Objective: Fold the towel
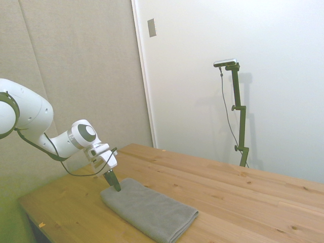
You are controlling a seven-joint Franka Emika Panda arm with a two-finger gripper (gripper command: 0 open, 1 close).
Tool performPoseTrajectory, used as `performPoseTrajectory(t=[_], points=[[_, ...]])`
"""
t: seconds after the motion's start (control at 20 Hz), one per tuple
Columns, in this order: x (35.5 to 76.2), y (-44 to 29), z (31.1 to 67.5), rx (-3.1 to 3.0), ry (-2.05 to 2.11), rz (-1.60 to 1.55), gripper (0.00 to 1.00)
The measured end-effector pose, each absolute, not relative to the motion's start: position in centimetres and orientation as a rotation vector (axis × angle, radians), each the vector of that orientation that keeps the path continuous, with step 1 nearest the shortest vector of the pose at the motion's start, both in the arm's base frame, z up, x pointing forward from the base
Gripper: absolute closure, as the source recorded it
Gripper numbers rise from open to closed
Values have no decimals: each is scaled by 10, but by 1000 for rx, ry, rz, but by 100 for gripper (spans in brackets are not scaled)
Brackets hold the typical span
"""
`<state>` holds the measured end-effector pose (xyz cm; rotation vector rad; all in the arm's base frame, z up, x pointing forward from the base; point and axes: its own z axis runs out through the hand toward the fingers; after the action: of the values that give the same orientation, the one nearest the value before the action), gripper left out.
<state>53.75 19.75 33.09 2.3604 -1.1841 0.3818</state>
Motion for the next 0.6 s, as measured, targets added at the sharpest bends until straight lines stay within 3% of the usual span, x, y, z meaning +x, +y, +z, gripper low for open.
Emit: performPoseTrajectory(t=[0.25, 0.6], points=[[533, 194, 352, 2375, -1207, 423, 100], [510, 159, 429, 2399, -1303, 546, 100]])
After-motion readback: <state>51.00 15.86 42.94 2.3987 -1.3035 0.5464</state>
